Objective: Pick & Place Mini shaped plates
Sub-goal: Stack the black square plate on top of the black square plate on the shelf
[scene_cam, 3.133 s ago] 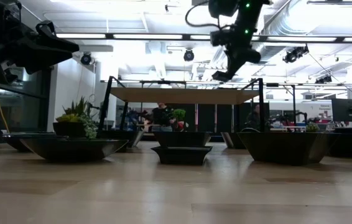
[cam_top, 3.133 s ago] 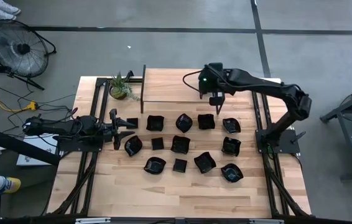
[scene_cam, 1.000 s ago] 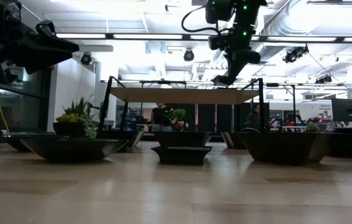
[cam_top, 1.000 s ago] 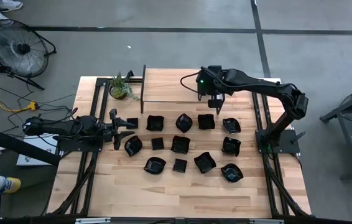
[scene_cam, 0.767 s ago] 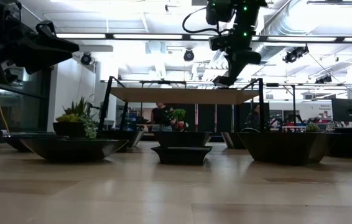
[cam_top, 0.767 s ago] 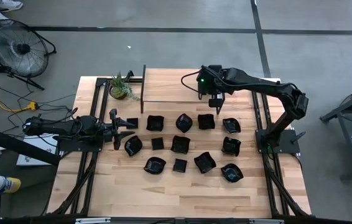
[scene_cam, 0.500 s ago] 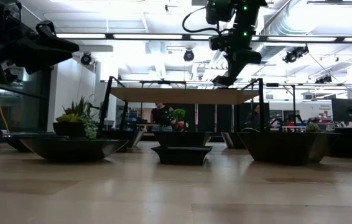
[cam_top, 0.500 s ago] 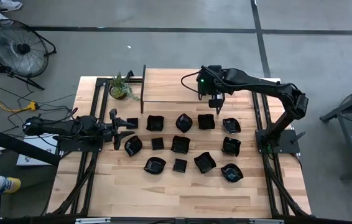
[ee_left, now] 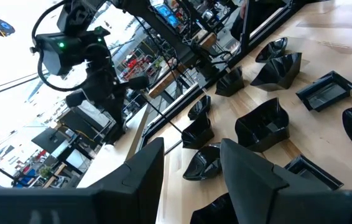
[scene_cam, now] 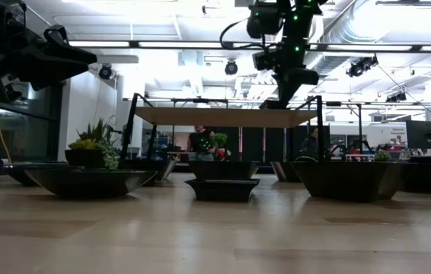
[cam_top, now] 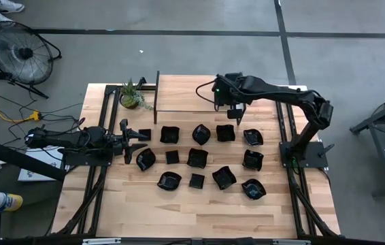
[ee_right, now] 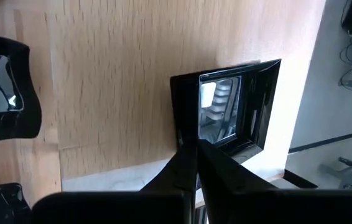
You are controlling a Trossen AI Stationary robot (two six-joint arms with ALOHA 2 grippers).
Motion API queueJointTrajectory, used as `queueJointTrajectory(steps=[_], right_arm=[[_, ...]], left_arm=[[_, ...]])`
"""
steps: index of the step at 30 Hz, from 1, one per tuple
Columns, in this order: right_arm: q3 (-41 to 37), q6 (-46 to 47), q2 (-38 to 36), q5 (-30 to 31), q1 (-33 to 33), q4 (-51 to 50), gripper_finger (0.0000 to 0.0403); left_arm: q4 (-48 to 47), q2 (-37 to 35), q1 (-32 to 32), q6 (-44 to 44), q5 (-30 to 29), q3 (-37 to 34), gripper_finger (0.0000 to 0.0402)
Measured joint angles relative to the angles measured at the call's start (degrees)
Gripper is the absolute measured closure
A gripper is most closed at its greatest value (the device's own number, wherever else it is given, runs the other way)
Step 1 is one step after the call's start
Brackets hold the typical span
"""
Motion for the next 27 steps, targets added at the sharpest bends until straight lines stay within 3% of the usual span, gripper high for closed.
queueJointTrajectory(steps=[13,27], right_arm=[[0.0,-0.2,0.2,1.9,0.0,-0.1,0.0394],[0.0,-0.2,0.2,1.9,0.1,-0.1,0.0328]], left_arm=[[0.0,0.0,0.0,0.0,0.0,0.0,0.0247],[0.0,0.0,0.0,0.0,0.0,0.0,0.0247]])
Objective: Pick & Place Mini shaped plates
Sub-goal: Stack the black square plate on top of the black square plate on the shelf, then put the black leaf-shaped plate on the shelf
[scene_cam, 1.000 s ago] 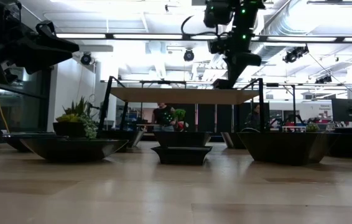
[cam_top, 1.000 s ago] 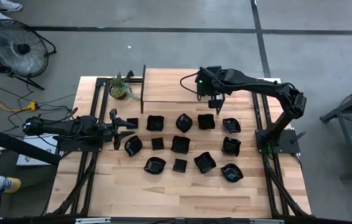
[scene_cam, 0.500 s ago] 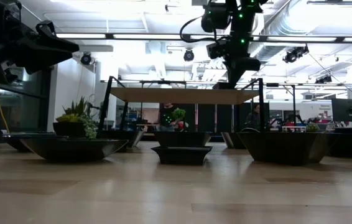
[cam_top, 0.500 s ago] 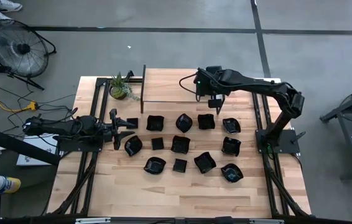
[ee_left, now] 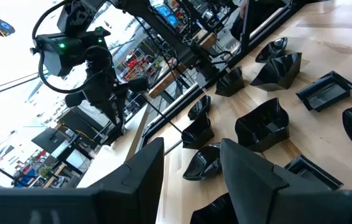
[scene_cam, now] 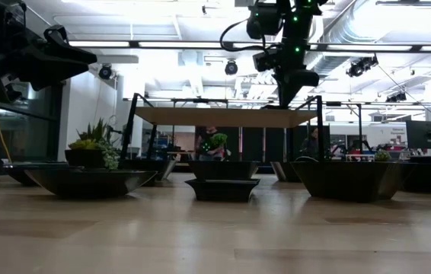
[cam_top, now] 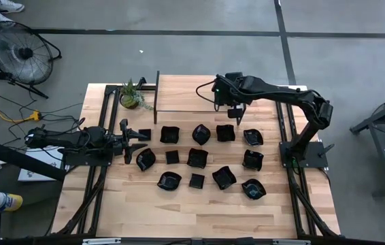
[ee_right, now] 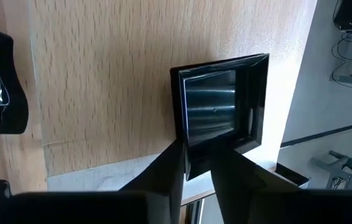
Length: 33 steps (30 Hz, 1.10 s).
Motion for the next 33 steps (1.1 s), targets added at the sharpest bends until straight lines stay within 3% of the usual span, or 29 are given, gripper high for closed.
queueJointTrajectory(steps=[19,33], right_arm=[[0.0,1.9,-5.1,-0.4,2.6,0.0,0.0315],[0.0,16.4,-8.7,-0.5,7.8,-7.9,0.0315]], left_arm=[[0.0,0.0,0.0,0.0,0.0,0.0,0.0247],[0.0,0.0,0.0,0.0,0.0,0.0,0.0247]])
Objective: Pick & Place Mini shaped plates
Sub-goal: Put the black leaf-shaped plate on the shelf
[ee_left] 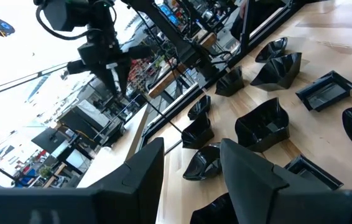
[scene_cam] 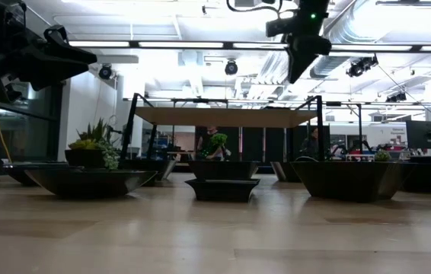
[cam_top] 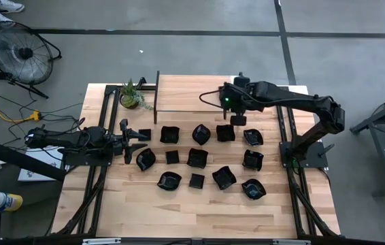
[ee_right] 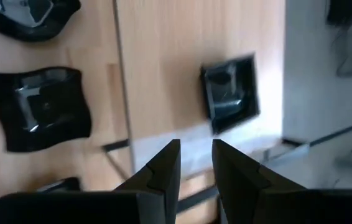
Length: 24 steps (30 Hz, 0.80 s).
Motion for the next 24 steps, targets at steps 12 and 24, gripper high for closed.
queueJointTrajectory(steps=[12,24], right_arm=[[0.0,23.9,0.0,-11.4,0.5,-15.5,0.0316],[-16.8,32.4,-5.9,-24.8,0.6,-9.6,0.0316]], left_arm=[[0.0,0.0,0.0,0.0,0.0,0.0,0.0247],[0.0,0.0,0.0,0.0,0.0,0.0,0.0247]])
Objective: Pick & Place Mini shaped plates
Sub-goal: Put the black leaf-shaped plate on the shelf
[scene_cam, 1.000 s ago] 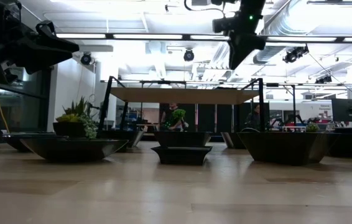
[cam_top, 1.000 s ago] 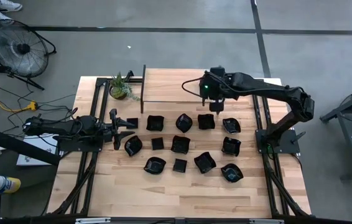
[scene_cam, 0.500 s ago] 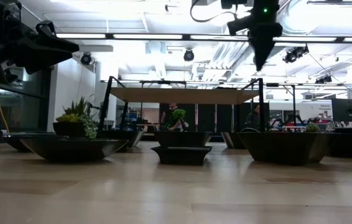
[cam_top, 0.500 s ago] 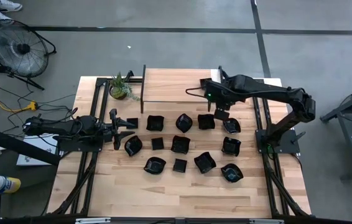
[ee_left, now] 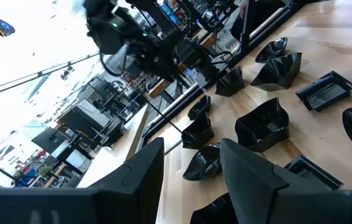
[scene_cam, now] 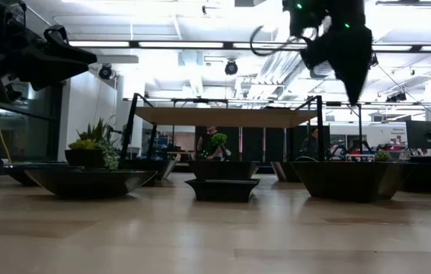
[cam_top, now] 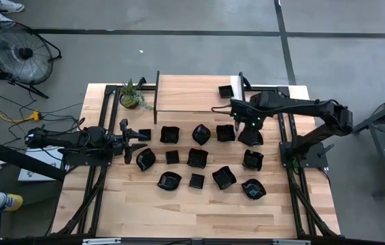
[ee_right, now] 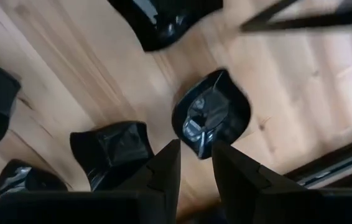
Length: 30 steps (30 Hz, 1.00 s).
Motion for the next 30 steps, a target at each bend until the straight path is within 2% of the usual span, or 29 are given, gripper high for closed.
queueJointTrajectory(steps=[9,18,25,30], right_arm=[[-14.2,11.4,-8.4,-1.2,0.0,5.6,0.0315],[-23.8,23.7,-13.2,-0.2,0.0,11.2,0.0311],[-29.6,30.7,-13.2,0.1,-0.2,13.9,0.0267],[-31.5,33.5,-13.2,3.6,-0.2,13.9,0.0222]], left_arm=[[0.0,0.0,0.0,0.0,0.0,0.0,0.0247],[0.0,0.0,0.0,0.0,0.0,0.0,0.0247],[0.0,0.0,0.0,0.0,0.0,0.0,0.0247],[0.0,0.0,0.0,0.0,0.0,0.0,0.0247]])
